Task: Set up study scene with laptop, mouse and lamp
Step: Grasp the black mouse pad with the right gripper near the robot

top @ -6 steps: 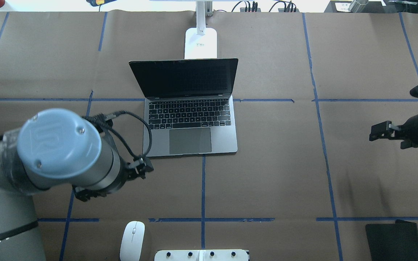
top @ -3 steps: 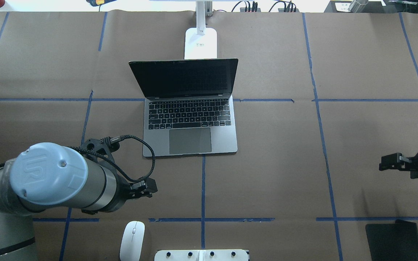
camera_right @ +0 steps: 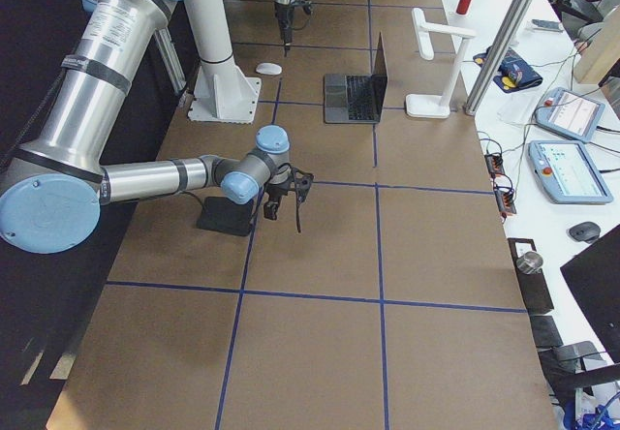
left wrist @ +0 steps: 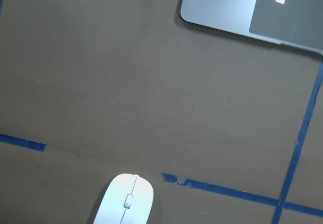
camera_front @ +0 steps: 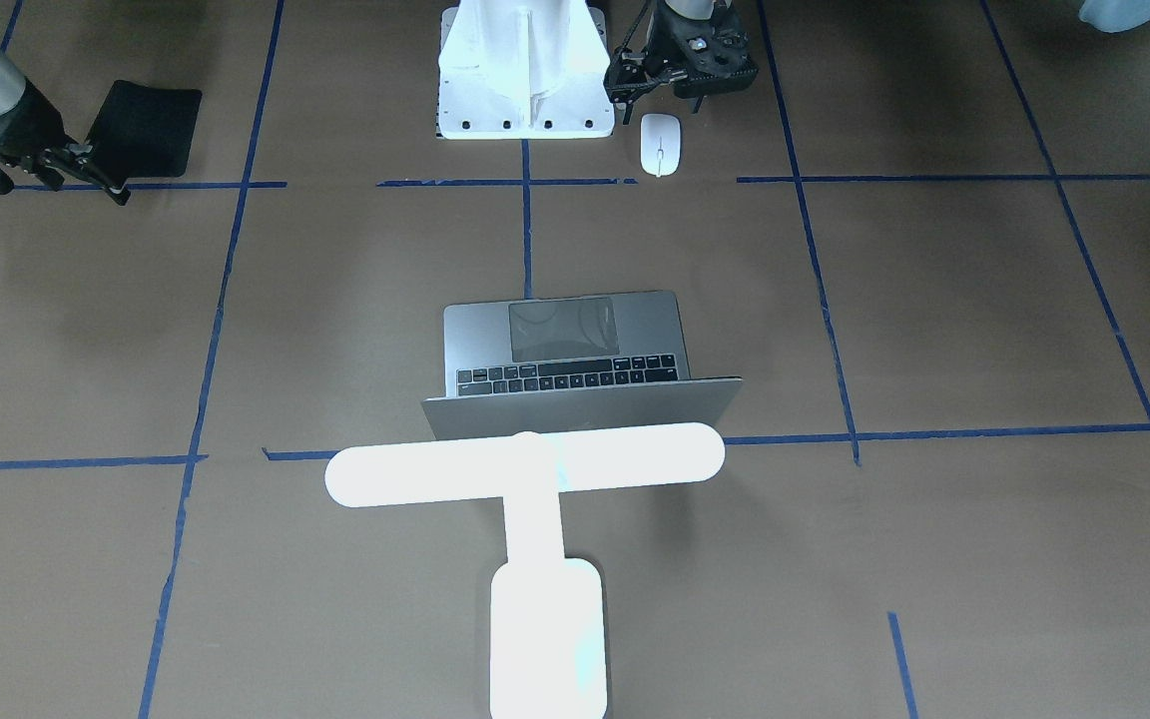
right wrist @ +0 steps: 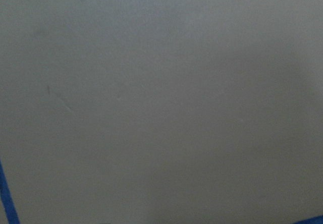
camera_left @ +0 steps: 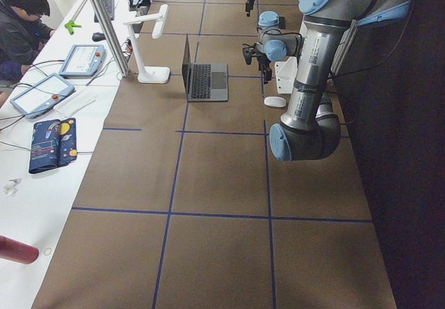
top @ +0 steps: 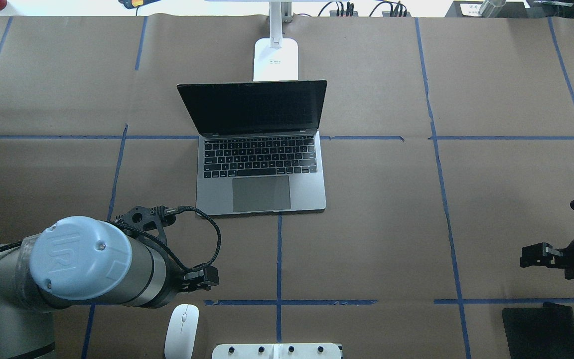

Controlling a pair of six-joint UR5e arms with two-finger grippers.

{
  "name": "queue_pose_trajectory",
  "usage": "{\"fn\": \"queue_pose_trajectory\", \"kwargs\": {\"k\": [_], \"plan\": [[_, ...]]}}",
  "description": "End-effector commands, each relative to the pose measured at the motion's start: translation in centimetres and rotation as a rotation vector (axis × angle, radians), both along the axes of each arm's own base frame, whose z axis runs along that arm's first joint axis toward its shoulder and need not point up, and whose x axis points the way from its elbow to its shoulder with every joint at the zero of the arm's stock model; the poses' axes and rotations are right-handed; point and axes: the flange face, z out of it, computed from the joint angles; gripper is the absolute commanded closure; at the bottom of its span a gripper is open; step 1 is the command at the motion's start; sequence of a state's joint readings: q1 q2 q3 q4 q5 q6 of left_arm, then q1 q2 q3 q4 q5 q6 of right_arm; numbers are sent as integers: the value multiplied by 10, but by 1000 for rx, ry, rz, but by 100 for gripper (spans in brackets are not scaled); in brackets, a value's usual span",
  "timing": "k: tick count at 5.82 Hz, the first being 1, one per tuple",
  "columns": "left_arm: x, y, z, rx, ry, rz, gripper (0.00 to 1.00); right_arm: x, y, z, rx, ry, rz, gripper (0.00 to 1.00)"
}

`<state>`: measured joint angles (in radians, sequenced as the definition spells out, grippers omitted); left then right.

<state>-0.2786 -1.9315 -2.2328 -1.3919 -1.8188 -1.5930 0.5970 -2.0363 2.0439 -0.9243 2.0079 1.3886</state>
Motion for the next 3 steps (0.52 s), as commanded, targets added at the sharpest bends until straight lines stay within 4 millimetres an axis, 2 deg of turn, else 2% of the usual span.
{"fn": "queue_pose_trajectory", "kwargs": {"k": [1, 2, 3], "plan": [[3, 4, -1, 25, 3, 30, 0, 15, 39, 22, 2, 30, -40, 0], [3, 4, -1, 27, 4, 31, 0, -5, 59, 23, -30, 51, -29, 0], [4, 4, -4, 28, 11, 32, 0, -50, 98, 27, 34, 115, 65, 0]]}}
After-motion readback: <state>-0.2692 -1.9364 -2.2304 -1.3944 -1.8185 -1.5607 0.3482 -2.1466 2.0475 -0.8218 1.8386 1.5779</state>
